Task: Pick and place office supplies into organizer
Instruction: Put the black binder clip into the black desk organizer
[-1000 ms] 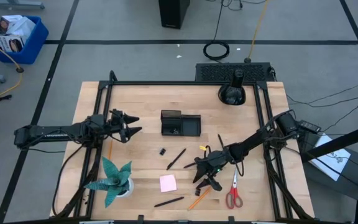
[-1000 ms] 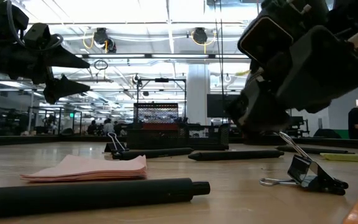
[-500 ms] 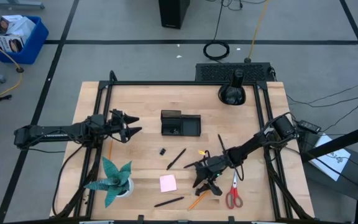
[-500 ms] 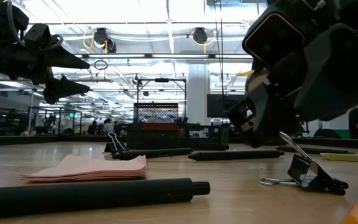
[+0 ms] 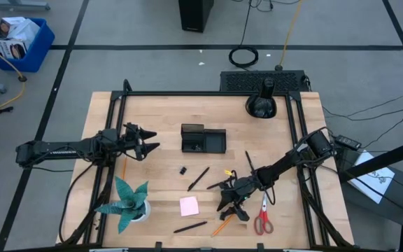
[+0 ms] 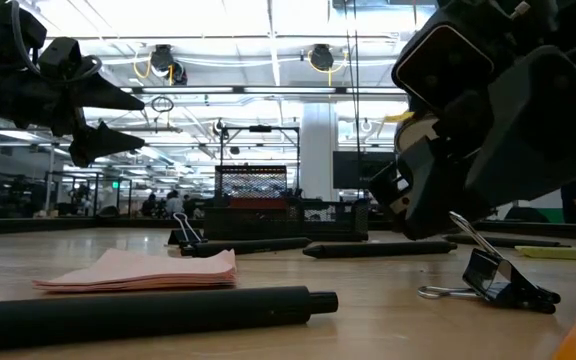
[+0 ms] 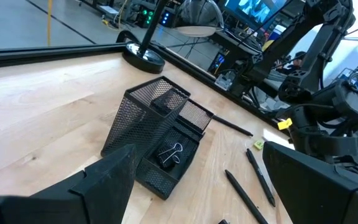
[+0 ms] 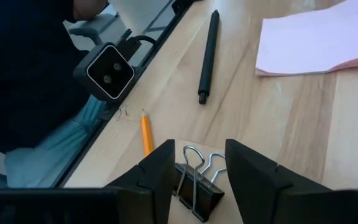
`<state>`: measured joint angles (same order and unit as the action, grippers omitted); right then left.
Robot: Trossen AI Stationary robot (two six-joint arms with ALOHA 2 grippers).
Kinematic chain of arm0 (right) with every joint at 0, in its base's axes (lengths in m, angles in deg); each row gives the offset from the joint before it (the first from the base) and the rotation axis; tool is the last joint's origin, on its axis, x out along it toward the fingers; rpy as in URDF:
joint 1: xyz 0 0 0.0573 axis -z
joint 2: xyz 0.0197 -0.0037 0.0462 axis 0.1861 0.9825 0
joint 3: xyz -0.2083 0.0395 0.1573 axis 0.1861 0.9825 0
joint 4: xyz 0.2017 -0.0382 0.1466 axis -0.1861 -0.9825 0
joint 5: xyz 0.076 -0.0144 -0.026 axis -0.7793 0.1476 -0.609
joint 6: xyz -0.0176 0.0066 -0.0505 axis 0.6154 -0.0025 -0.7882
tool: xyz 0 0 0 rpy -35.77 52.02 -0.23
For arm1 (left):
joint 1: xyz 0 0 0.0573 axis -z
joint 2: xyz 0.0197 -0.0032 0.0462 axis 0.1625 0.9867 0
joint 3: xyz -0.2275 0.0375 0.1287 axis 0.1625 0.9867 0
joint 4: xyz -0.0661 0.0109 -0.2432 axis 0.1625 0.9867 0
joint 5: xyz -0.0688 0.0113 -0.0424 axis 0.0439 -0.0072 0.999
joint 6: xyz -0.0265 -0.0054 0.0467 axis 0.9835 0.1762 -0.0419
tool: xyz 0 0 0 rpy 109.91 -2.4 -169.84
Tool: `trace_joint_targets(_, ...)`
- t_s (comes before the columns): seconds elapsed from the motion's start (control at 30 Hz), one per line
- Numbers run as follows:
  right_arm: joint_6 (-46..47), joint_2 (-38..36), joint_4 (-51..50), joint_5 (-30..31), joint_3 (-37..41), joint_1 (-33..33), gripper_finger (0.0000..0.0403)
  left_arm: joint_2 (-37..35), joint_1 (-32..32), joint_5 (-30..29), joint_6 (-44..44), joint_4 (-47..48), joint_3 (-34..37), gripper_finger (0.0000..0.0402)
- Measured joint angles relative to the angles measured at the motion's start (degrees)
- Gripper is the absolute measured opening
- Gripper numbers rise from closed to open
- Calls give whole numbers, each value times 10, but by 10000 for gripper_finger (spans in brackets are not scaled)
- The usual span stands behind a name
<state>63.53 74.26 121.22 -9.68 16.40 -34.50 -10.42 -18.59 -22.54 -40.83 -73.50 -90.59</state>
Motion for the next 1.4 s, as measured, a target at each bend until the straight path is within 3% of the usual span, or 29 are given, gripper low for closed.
trace_joint_targets(0.77, 7, 33, 25, -7, -17, -7, 101, 0, 0, 0, -6, 1, 0, 351)
trace_joint_targets(0.97, 3, 33, 18, -36, -17, -7, 72, 0, 0, 0, -7, 1, 0, 351)
trace_joint_targets(1.2, -24, 32, 12, -42, -17, -2, 7, 0, 0, 0, -6, 0, 0, 351)
trace_joint_targets(1.4, -33, 33, 30, -34, -17, 13, 3, 0, 0, 0, 2, 0, 0, 351)
